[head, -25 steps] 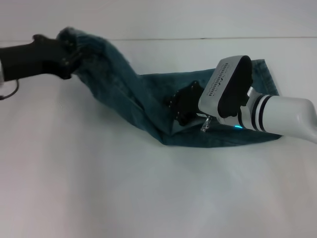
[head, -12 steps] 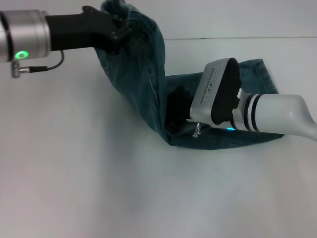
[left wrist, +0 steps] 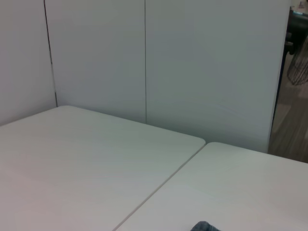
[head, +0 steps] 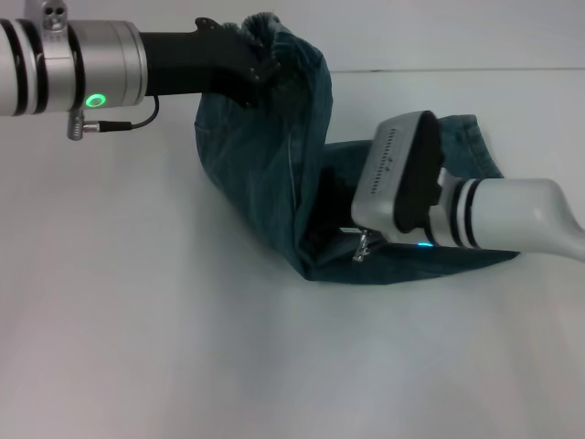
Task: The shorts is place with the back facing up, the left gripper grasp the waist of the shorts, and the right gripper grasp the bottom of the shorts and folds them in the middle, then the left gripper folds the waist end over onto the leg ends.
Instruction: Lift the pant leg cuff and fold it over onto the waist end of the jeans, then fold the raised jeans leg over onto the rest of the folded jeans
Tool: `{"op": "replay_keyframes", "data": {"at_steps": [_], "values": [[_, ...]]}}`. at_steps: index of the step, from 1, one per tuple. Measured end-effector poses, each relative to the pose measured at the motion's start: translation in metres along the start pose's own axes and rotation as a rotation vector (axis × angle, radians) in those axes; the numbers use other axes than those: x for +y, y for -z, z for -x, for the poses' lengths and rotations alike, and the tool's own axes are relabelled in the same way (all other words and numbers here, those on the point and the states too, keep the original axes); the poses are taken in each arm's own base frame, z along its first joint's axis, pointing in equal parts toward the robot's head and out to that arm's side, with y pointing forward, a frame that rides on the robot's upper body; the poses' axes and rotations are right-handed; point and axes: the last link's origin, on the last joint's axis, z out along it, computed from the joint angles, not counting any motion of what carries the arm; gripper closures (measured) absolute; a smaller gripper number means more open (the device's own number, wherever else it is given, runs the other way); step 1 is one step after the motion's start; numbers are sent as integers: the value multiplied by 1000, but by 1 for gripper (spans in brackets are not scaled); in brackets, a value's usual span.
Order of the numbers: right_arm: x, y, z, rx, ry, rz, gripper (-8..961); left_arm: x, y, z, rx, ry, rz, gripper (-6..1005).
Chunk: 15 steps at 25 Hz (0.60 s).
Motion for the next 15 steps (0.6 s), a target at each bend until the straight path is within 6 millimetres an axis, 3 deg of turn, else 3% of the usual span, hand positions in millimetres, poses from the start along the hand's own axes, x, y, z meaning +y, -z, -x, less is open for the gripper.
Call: {"op": "replay_keyframes", "data": {"at_steps": [5, 11, 15], "values": [[-8, 30, -19, -83, -43, -56, 955, 1, -6, 0, -13, -15, -5, 965], [-9, 101, -49, -156, -77, -159, 955, 6, -17, -3, -26, -39, 7, 965], [-3, 137, -61, -140, -110, -187, 955, 15, -30, -8, -26, -55, 40, 965]]}}
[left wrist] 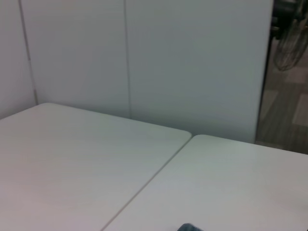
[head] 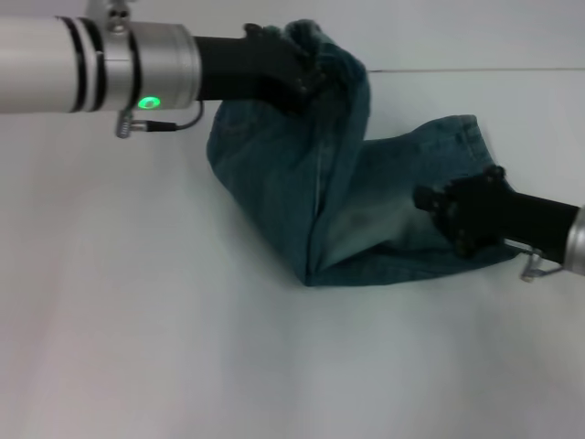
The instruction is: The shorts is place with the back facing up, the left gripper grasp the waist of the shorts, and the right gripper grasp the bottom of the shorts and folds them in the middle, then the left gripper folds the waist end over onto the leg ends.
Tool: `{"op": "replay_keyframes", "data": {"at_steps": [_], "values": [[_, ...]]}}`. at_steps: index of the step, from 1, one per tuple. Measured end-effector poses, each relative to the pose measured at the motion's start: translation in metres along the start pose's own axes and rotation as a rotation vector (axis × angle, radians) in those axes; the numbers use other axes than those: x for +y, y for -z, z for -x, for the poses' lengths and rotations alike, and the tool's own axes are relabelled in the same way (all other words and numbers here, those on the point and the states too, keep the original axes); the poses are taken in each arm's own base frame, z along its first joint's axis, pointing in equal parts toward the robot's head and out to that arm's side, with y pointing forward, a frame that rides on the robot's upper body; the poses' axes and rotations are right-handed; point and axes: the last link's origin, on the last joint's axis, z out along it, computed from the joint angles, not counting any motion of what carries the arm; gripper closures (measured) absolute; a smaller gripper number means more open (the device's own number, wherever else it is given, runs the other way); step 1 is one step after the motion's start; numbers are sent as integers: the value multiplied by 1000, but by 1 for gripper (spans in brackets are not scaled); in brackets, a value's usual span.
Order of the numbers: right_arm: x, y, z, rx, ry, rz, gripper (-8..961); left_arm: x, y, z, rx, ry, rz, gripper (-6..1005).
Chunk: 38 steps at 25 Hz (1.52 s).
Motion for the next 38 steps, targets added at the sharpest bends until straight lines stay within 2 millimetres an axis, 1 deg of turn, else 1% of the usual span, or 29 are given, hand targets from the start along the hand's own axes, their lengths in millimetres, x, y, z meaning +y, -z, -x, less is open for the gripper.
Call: {"op": "replay_keyframes", "data": {"at_steps": [3, 5, 8, 12, 18, 22, 25, 27, 30, 32, 38], "values": [[2, 13, -6, 11, -23, 5, 955, 10, -14, -2, -5, -14, 28, 965], [3, 15, -8, 15, -31, 9, 954, 16, -23, -2, -11, -16, 40, 965], [6, 14, -9, 19, -33, 24, 954, 25, -35, 0, -26, -7, 61, 966], [9, 7, -8, 18, -36, 49, 945, 33, -47, 3, -35, -13, 59, 922], [10, -2, -6, 15, -45, 71, 931, 41, -52, 8, -60, -27, 84, 798], [11, -1, -4, 6, -50, 88, 922, 39, -47, 10, -51, -20, 79, 708], [11, 5, -2, -11, -60, 108, 915, 37, -33, 15, -15, -14, 91, 588], [12, 12, 1, -32, -61, 135, 910, 37, -18, 22, 31, -6, 103, 508], [11, 23, 3, -48, -70, 175, 903, 35, 11, 42, 110, 16, 98, 363], [9, 30, 4, -44, -78, 195, 898, 36, 31, 64, 145, 33, 85, 267], [9, 44, 7, -23, -90, 240, 885, 45, 89, 128, 270, 106, 53, 63]]}}
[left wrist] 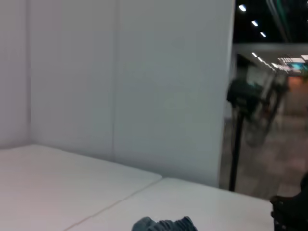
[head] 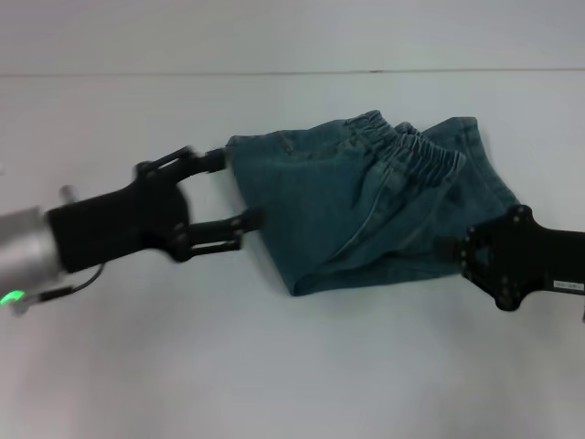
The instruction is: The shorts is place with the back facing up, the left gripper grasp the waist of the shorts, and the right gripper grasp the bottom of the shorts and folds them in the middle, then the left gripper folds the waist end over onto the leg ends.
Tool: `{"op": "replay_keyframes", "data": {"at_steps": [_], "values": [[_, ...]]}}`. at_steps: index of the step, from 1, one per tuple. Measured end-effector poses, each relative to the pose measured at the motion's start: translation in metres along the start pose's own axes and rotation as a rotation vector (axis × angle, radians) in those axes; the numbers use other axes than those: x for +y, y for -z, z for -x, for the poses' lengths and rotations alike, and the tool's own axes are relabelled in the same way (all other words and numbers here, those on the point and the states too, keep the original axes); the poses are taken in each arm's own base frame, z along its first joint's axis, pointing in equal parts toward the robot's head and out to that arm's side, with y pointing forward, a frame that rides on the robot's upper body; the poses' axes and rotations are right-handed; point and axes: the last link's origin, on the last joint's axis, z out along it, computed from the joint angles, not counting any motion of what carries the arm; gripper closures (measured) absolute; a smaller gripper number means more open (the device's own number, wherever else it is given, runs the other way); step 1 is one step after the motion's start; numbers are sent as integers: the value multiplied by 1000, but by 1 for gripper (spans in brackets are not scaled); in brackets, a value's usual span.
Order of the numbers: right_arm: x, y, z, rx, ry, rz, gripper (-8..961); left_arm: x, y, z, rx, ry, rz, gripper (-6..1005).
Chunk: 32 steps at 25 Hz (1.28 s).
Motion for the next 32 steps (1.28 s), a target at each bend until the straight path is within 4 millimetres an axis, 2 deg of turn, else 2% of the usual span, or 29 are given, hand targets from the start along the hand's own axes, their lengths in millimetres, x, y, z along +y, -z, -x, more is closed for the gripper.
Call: {"op": "replay_keyframes", "data": {"at_steps": [1, 3, 6, 10, 16, 22, 24, 30, 32], "values": [[1, 2, 0, 5, -6, 9, 882, 1, 16, 10, 31, 11, -26, 63], [4, 7, 1, 16, -25, 32, 878, 5, 34, 23, 59, 16, -55, 63], [13, 12, 1, 6, -27, 70, 851, 13, 53, 41, 56, 25, -89, 63], [28, 14, -1, -35, 20, 101, 762, 25, 65, 63, 2, 67, -111, 63], [40, 9, -8, -55, 64, 114, 629, 45, 74, 83, -27, 77, -116, 63], [44, 8, -14, -76, 97, 101, 408, 53, 89, 90, 3, 78, -179, 62], [46, 7, -17, -89, 107, 91, 170, 55, 91, 91, 13, 79, -185, 62], [48, 5, -22, -112, 130, 74, 9, 58, 95, 95, 35, 90, -223, 62], [49, 4, -22, -116, 129, 77, 9, 60, 95, 96, 32, 87, -210, 62]]}}
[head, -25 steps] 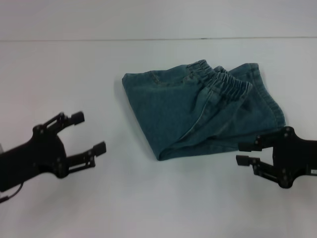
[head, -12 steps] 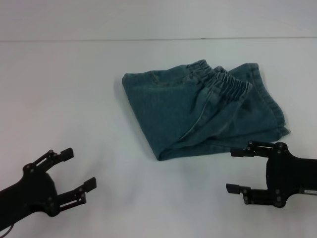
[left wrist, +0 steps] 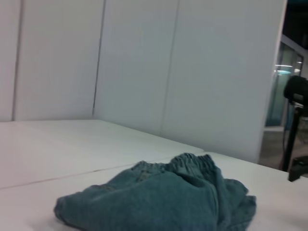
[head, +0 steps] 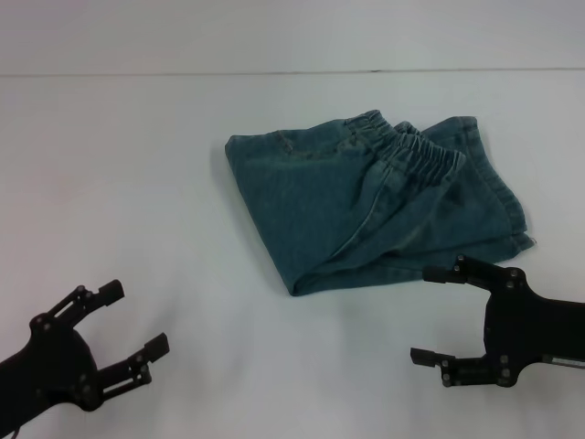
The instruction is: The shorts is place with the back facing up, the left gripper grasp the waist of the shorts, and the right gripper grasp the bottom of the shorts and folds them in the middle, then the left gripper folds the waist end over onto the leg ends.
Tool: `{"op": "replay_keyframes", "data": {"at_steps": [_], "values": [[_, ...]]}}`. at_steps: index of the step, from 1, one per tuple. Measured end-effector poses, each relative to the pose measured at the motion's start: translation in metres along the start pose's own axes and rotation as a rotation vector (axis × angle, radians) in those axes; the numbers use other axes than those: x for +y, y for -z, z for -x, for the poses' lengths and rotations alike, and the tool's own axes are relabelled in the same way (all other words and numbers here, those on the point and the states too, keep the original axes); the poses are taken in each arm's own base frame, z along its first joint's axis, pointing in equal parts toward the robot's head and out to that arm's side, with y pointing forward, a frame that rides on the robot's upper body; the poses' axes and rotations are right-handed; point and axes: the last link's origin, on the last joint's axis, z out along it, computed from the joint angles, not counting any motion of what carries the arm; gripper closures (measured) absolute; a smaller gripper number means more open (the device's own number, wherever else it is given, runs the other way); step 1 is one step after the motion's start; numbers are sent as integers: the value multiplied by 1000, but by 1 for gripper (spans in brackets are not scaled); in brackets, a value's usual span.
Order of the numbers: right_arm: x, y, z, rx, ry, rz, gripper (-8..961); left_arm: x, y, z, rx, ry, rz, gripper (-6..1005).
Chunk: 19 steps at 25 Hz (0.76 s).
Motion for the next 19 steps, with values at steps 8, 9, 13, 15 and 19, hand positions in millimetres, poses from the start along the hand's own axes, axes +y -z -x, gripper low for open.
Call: {"op": "replay_keyframes", "data": {"at_steps": [8, 9, 13, 15, 19], "values": [[-4, -7, -3, 14, -13, -2, 9, 2, 2, 2, -19, 0, 15, 62], [-4, -9, -4, 16, -17, -3, 9, 1, 2, 3, -20, 0, 12, 62], [-7, -13, -6, 26, -22, -10, 9, 0, 3, 4, -19, 5, -7, 63], [-7, -13, -6, 26, -23, -11, 9, -1, 3, 4, -20, 8, -20, 63], [-8, -13, -7, 26, -25, -22, 9, 0, 3, 6, -19, 17, -27, 63]]}}
